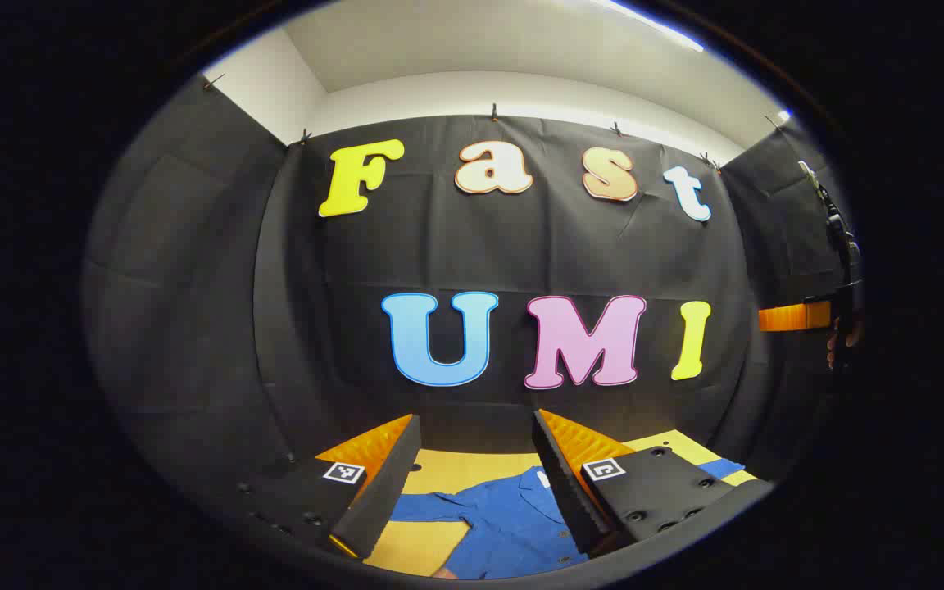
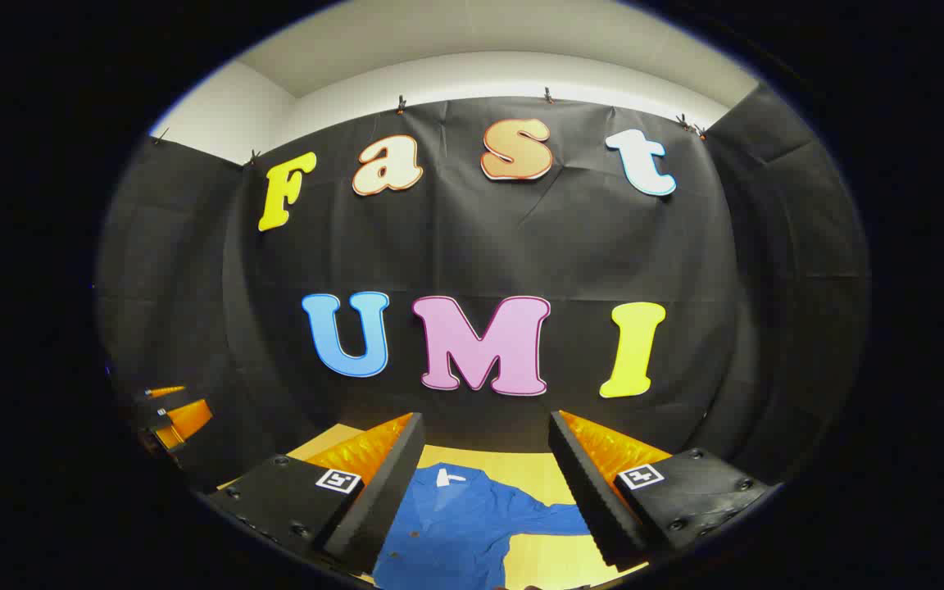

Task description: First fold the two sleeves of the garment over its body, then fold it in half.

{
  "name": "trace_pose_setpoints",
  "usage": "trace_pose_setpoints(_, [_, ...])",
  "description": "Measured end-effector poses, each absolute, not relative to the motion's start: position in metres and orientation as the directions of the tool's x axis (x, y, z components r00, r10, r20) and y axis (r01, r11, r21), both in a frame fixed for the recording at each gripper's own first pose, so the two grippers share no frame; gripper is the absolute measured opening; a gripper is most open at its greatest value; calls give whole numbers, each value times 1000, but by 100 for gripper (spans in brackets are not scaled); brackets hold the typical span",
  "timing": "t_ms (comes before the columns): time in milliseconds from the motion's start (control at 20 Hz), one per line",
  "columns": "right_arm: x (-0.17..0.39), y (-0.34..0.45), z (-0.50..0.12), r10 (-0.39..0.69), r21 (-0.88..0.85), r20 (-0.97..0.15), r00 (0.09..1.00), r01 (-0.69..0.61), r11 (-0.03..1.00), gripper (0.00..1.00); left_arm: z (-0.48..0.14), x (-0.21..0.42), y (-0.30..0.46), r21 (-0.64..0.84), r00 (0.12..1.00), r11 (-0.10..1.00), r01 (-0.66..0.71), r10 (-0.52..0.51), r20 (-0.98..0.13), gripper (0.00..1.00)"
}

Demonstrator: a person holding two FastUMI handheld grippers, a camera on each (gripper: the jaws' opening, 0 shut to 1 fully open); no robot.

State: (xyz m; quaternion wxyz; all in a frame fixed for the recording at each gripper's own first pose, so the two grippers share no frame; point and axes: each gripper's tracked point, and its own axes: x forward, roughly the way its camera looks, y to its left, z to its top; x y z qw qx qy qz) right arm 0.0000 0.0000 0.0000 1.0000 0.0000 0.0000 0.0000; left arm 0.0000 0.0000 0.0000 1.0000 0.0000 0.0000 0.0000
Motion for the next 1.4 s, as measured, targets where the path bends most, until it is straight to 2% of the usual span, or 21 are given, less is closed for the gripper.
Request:
trace_pose_setpoints(600, [-6, -22, -3, -44, -33, -21, 999, 43, 998, 97, -2, 6, -14, -67, 998, 996, 61, -62, -22, 80])
trace_pose_setpoints(900, [-6, -17, 0, -42, -37, -6, 999, 42, 998, 97, 8, 2, -6, -17, 998, 998, 58, -58, 6, 79])
trace_pose_setpoints(1100, [5, -23, 5, -10, -14, -32, 999, 10, 1000, 98, 8, 2, -20, 8, 992, 992, 128, -128, 13, 79])
trace_pose_setpoints(1200, [18, -37, 1, 9, -9, -84, 996, -10, 1000, 98, 2, 2, -28, -12, 986, 986, 168, -168, -16, 79])
trace_pose_setpoints(1400, [51, -82, -36, 32, 49, -274, 961, -19, 999, 98, -15, 9, -34, -56, 977, 980, 193, -197, -79, 79])
